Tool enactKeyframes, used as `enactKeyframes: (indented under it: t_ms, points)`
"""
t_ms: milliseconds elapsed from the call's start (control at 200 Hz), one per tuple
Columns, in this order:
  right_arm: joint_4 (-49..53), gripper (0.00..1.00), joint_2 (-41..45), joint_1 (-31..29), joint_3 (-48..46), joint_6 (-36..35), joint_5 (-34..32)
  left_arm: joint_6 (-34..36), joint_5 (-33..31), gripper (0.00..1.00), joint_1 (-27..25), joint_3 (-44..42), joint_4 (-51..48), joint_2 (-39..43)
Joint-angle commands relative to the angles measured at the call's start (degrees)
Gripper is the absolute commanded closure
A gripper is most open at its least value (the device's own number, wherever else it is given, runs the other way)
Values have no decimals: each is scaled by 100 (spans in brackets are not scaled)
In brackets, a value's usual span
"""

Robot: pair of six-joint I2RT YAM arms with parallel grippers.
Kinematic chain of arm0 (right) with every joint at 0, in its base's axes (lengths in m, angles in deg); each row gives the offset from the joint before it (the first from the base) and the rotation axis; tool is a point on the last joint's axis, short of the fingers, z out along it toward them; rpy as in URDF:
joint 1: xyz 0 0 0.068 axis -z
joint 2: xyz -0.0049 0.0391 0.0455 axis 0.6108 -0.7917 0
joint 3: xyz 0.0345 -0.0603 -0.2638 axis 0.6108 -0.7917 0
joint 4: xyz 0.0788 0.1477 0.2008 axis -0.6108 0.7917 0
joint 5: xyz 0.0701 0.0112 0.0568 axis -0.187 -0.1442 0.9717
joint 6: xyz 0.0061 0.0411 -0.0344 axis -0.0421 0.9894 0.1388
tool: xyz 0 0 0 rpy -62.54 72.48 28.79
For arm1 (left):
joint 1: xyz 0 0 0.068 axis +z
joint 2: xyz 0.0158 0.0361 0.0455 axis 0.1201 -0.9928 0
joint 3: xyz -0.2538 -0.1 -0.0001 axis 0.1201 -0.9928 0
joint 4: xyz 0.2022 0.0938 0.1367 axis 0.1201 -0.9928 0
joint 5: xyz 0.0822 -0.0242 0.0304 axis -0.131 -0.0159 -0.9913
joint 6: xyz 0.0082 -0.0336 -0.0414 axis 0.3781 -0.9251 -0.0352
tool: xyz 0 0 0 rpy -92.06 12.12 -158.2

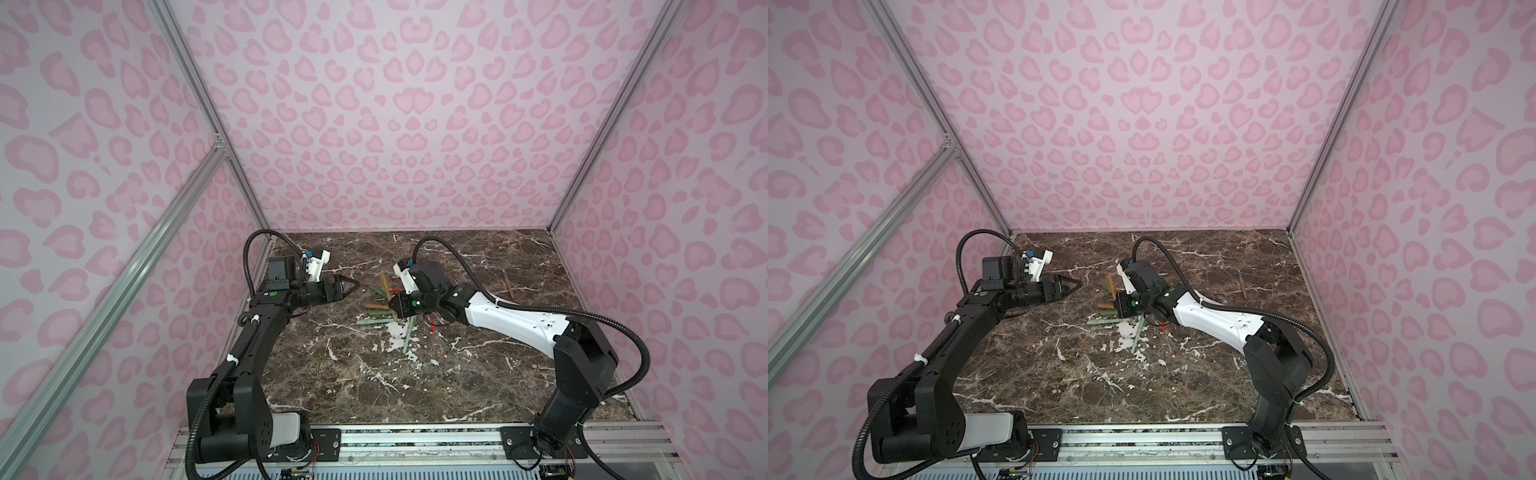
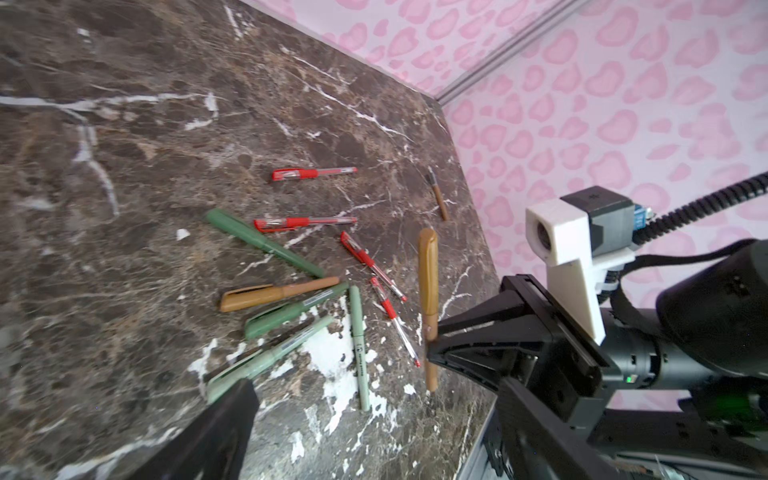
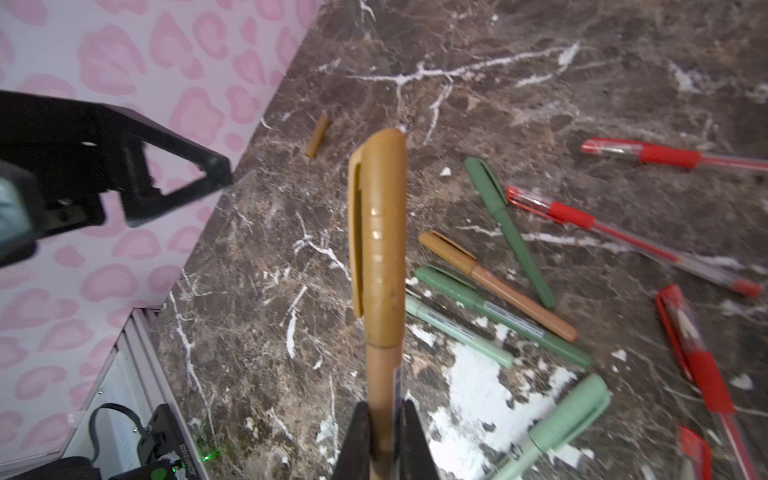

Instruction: Open the pen caps

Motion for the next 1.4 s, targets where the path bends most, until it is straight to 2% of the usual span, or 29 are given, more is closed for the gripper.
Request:
enactKeyframes:
  t_ms: [0,115,610,710,775,795,940,1080,1120,1310,1400]
  points:
    - [-788,97,14,-63,-62,145,190,-195,579,11,-132,125,331,-81]
    - [-965,97,-43,-105,-48,226,309,-228,652,15,-242,205,362,-193]
    - [-812,97,-366,-326,324,-31,506,-305,498,46,-352,478,305,-485]
    - [-741,97,-416,-343,403,-60,522,-300,485,58,-354,508,303,-510]
    - [-733,97,-429,-344,428,-79,525,-299,477,62,-353,518,299,-522]
    - [-731,97,-436,-344,430,-89,525,-298,477,67,-356,518,306,-531]
    - [-687,97,-480,-366,485,-123,568,-294,449,76,-352,536,301,-544]
    - [-673,97,-482,-370,498,-139,563,-264,424,95,-353,544,282,-534]
    - [-659,97,-474,-371,503,-140,555,-262,406,96,-356,540,273,-524]
    - [-619,75,-505,-369,549,-153,470,-227,401,96,-351,529,247,-490]
    - [-657,71,-543,-364,570,-118,424,-217,408,96,-356,518,234,-475]
